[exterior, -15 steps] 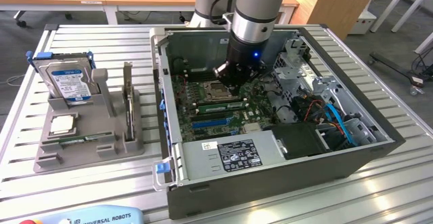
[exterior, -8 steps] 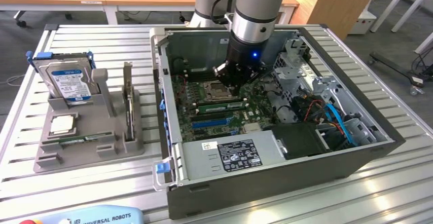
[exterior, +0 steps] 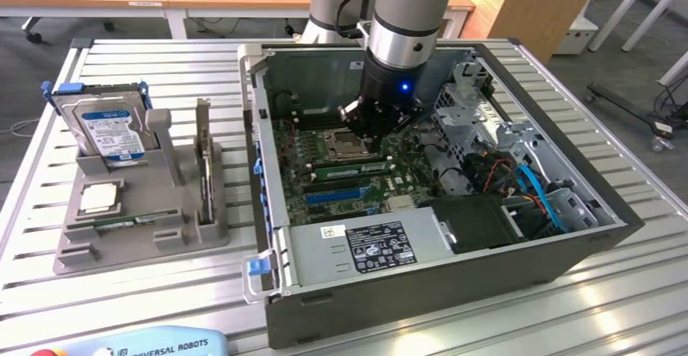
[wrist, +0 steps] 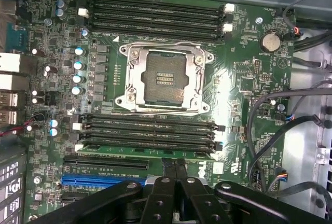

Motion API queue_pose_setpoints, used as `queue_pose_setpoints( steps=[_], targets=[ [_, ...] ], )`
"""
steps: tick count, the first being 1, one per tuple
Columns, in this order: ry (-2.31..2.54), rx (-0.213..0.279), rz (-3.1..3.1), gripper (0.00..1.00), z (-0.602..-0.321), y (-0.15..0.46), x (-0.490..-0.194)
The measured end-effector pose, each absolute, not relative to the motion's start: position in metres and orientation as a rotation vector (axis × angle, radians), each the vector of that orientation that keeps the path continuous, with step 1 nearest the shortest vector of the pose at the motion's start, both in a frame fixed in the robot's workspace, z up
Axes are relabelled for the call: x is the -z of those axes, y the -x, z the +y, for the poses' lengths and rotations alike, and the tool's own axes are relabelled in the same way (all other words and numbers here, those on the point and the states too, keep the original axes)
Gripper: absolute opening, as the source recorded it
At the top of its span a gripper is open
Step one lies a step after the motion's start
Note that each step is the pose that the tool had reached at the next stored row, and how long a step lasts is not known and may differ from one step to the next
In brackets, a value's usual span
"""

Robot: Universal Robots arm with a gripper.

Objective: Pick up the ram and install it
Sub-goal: 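Press down the ram until it locks into place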

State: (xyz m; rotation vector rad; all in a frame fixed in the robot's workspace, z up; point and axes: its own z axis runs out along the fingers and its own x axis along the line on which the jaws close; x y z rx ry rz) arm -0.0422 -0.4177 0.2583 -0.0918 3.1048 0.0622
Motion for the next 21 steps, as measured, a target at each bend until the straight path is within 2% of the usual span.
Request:
queue_pose_setpoints(
  steps=[21],
  targets=[
    [0.042,-0.056,3.139,0.10,-0.4177,0.0431,-0.2585]
  ],
)
